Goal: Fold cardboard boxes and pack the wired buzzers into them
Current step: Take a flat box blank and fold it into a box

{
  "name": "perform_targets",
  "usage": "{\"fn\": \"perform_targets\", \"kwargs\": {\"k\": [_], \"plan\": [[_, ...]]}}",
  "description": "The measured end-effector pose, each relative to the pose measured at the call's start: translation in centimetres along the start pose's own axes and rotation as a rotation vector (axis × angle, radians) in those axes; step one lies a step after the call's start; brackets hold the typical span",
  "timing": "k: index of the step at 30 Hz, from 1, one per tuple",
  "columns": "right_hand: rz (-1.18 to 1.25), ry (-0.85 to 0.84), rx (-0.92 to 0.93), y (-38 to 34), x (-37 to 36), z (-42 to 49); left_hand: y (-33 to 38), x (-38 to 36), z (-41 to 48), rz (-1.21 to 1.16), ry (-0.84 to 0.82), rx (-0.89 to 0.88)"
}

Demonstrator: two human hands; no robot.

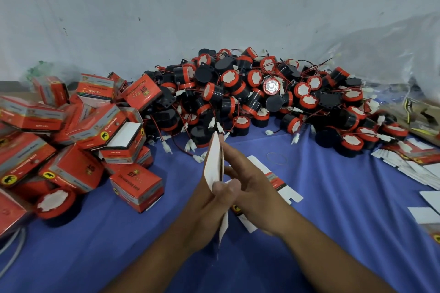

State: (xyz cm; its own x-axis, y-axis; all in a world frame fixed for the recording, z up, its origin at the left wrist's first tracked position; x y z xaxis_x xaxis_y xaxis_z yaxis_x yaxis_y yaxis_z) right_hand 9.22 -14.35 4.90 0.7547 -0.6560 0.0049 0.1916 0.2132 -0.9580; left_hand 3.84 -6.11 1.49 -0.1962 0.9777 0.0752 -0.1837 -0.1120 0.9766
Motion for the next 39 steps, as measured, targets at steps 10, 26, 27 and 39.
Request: {"fn": "perform_targets", "kwargs": {"k": [10, 26, 27, 39], "plan": [[0.120, 0.110, -0.059, 0.8, 1.5, 0.4, 1.7, -1.0, 1.4, -0.069, 0.046, -0.074], [-0.065, 0.447, -0.159, 2.2, 5.6, -0.2, 3.8, 0.3, 2.1, 0.323, 0.070, -0.258], [-0.054, 0.449, -0.170, 2.1, 5.8, -0.2, 3.9, -0.1, 1.9, 0.492, 0.076, -0.321], [0.300, -0.022, -0.339, 2.6, 2.3, -0.3, 0.9, 3.1, 3.0, 0.371, 0.150, -0.075]]}}
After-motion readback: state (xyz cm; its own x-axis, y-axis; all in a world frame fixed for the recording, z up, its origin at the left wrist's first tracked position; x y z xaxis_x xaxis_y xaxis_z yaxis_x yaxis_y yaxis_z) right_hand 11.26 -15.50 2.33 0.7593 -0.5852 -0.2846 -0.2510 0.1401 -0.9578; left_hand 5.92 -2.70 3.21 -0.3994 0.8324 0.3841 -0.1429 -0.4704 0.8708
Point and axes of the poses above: each hand's wrist, its own z-axis towards the middle knuckle, its own x-axis out of the back of the hand, y = z × x, the point moved 9 cm from there along z, towards the middle knuckle, and after that the axes turned 8 degrees about z, right-handed, at the moved point
